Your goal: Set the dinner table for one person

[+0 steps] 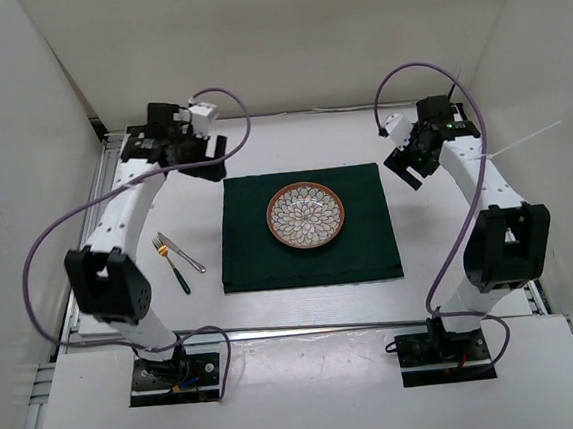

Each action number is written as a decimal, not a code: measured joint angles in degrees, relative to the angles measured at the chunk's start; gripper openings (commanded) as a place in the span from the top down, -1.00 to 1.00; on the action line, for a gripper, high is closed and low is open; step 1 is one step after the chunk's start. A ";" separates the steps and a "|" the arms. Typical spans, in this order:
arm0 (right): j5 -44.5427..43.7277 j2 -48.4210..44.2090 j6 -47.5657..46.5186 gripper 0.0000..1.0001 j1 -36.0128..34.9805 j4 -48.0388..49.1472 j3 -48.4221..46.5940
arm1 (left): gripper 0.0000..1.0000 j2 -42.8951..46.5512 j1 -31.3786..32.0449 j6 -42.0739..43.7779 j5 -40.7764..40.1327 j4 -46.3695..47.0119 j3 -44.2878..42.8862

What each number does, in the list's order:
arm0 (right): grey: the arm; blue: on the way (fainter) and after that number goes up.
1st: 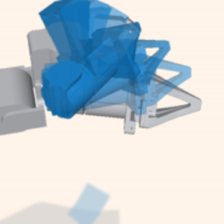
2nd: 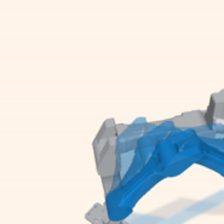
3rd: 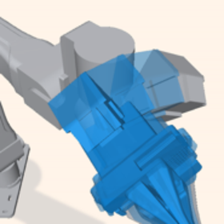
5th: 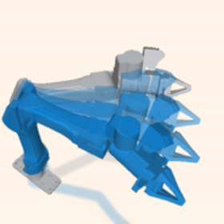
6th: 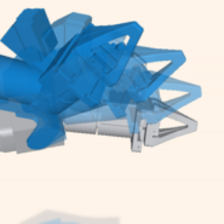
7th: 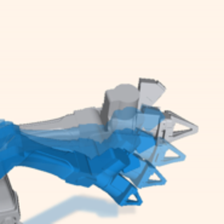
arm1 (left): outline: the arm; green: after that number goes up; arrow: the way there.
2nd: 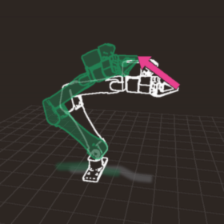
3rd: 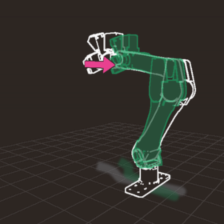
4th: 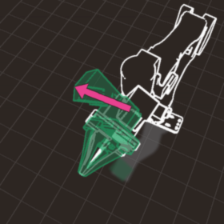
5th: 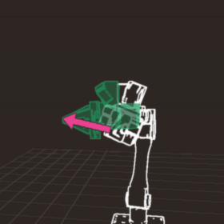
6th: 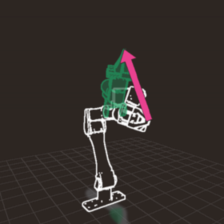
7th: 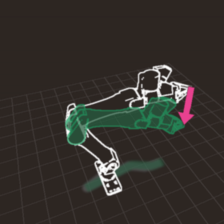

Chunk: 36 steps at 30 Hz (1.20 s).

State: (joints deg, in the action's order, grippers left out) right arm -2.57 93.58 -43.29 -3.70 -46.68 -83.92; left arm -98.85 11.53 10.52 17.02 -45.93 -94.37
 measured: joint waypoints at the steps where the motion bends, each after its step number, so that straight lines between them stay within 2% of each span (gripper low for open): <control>1: 0.20 0.59 -1.53 -0.75 0.04 2.64 1.03 | -1.00 2.89 -0.96 1.40 -2.49 -0.63 1.16; 5: 0.46 6.78 -5.79 -0.70 0.37 11.89 0.63 | -1.00 8.61 -4.57 5.35 -10.23 -3.02 3.41; 11: 0.42 18.49 -10.40 -0.67 1.27 20.63 -2.32 | -1.00 9.20 -7.15 7.78 -16.83 -5.99 6.58; 15: 0.44 22.08 -12.00 -0.70 2.19 21.97 -5.20 | -1.00 9.20 -7.26 7.82 -18.69 -8.15 7.82; 23: 2.80 22.10 -14.19 -0.77 2.56 19.04 -15.41 | -1.00 9.90 -8.28 7.19 -20.52 -8.41 8.66; 28: 2.75 21.99 -16.72 -0.77 3.02 19.89 -15.78 | -1.00 9.20 -9.38 7.15 -21.16 -8.57 8.02; 36: 2.49 27.98 -16.20 -0.72 5.68 19.26 -20.85 | -1.00 6.88 -9.55 7.06 -21.64 -9.40 3.65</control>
State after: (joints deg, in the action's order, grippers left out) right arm -0.08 121.56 -59.48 1.98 -27.42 -104.77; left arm -91.96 1.98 17.58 -4.62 -55.33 -90.72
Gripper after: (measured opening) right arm 0.876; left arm 0.998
